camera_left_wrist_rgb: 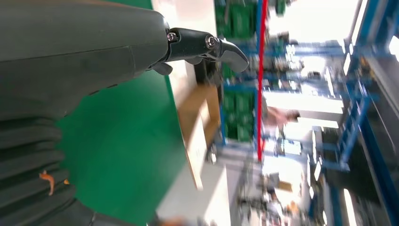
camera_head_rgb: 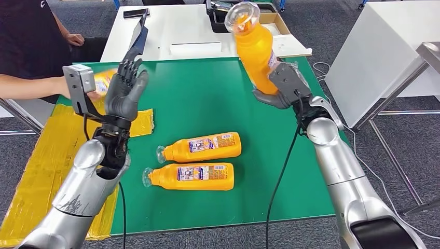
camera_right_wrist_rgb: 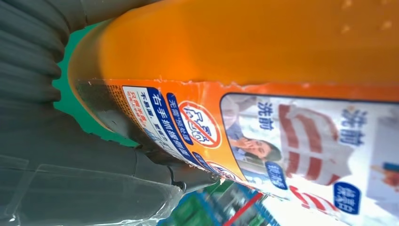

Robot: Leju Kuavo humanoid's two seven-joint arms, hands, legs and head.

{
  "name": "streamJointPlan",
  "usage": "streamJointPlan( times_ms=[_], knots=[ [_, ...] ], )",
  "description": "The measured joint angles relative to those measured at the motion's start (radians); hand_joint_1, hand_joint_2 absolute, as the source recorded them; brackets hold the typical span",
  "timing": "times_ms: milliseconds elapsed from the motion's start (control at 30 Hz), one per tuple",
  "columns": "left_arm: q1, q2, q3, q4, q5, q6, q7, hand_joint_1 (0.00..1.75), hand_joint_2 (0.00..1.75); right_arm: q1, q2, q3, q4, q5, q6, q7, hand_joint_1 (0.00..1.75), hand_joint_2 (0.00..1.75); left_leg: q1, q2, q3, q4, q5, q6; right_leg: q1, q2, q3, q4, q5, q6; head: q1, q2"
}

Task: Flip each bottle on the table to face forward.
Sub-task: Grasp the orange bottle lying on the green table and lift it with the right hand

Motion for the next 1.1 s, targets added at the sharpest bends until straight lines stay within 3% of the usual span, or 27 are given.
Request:
streamJointPlan(
  times_ms=[200, 433, 733, 1100],
  knots=[
    [-0.034, -0.077, -0.081, -0.014, -0.012, -0.003, 0.027, 0.0, 1.75, -0.023, 0.076, 0.046, 0.037, -0.047, -0.003, 0.034, 1.75, 1.75, 0.0, 0.0, -0.001, 0.0, 0.0, 0.0, 0.0, 0.0, 0.0, 0.0, 0.0, 0.0, 0.0, 0.0],
    [-0.048, -0.129, -0.116, -0.034, -0.059, -0.004, 0.069, 0.0, 1.75, -0.018, 0.134, 0.083, 0.049, -0.048, -0.012, 0.072, 1.75, 1.75, 0.0, 0.0, -0.001, 0.0, 0.0, 0.0, 0.0, 0.0, -0.001, 0.0, 0.0, 0.0, 0.0, 0.0],
    [-0.083, -0.171, -0.133, -0.035, -0.13, 0.028, 0.103, 0.0, 1.75, -0.013, 0.201, 0.122, 0.05, -0.027, -0.014, 0.104, 1.75, 1.75, 0.0, 0.0, -0.001, 0.0, 0.0, 0.0, 0.0, 0.0, -0.001, 0.0, 0.0, 0.0, 0.0, 0.0],
    [-0.131, -0.192, -0.13, -0.013, -0.175, 0.051, 0.137, 0.0, 1.75, 0.002, 0.248, 0.157, 0.037, 0.003, 0.005, 0.13, 1.75, 1.75, 0.0, 0.0, -0.001, 0.0, 0.0, 0.0, 0.0, 0.0, -0.001, 0.0, 0.0, 0.0, 0.0, 0.0]
  ],
)
